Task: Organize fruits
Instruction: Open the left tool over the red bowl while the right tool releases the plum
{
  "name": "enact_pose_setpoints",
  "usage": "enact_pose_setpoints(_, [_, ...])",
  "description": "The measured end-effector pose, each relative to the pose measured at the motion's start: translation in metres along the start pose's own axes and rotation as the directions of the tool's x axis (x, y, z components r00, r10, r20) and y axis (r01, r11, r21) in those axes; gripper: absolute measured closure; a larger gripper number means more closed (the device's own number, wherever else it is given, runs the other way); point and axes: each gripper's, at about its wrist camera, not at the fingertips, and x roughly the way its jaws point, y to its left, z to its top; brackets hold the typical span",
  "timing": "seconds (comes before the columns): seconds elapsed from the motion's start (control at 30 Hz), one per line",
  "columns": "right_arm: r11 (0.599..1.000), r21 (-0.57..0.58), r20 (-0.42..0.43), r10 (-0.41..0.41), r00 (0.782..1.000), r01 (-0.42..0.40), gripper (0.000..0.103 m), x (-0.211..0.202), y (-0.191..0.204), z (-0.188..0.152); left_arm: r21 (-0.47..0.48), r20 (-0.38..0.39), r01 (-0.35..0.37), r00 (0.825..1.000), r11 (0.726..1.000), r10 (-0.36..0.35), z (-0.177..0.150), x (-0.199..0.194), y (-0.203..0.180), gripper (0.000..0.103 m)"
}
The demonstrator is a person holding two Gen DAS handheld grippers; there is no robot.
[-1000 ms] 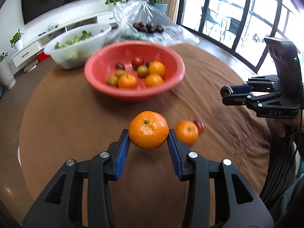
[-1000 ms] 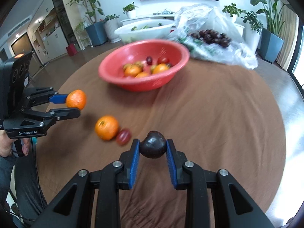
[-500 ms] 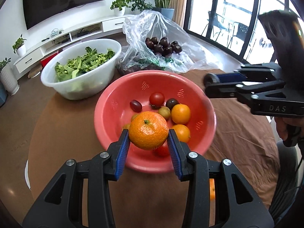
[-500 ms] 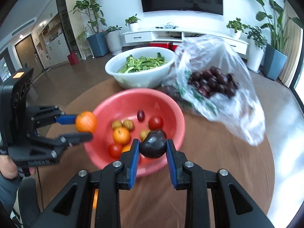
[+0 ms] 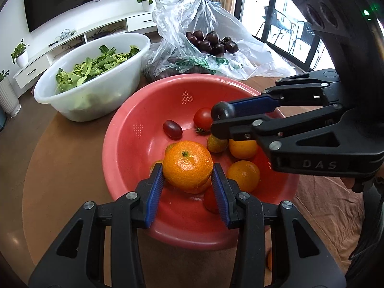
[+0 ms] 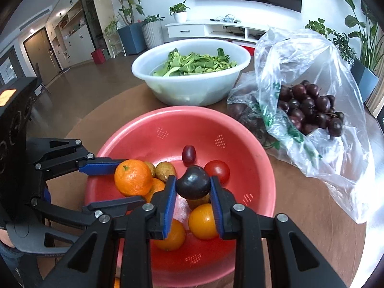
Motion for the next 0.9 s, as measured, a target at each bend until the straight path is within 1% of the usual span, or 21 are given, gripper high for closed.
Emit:
enact_pose_setpoints(0.37, [0.999,-0.034,-0.057,-0.014,0.998,0.012,0.073,0.025,0.004,0.000,0.004,0.005,0.000,1.000,1.000,0.000,0.001,0.004,-0.001,0.064])
enact_pose_setpoints(0.67, [0.999,-0.038,-0.053,-0.017,0.998,0.015,0.071,0.025,0.003,-0.001,0.010,0.003,-0.003,1.000,1.000,0.003,0.000,0.005,-0.002,0.062])
enact_pose_setpoints(0.77, [0.998,-0.053,-0.056,-0.023,0.998,0.020,0.068,0.025,0.005,-0.003,0.013,0.008,0.000,1.000,1.000,0.000,0.000,0.003,-0.003,0.053])
enact_pose_setpoints(0.9, [0.998,-0.059,-0.055,-0.019,0.998,0.016,0.061,0.025,0.007,-0.005,0.010,0.010,-0.003,1.000,1.000,0.003,-0.003,0.000,-0.003,0.052])
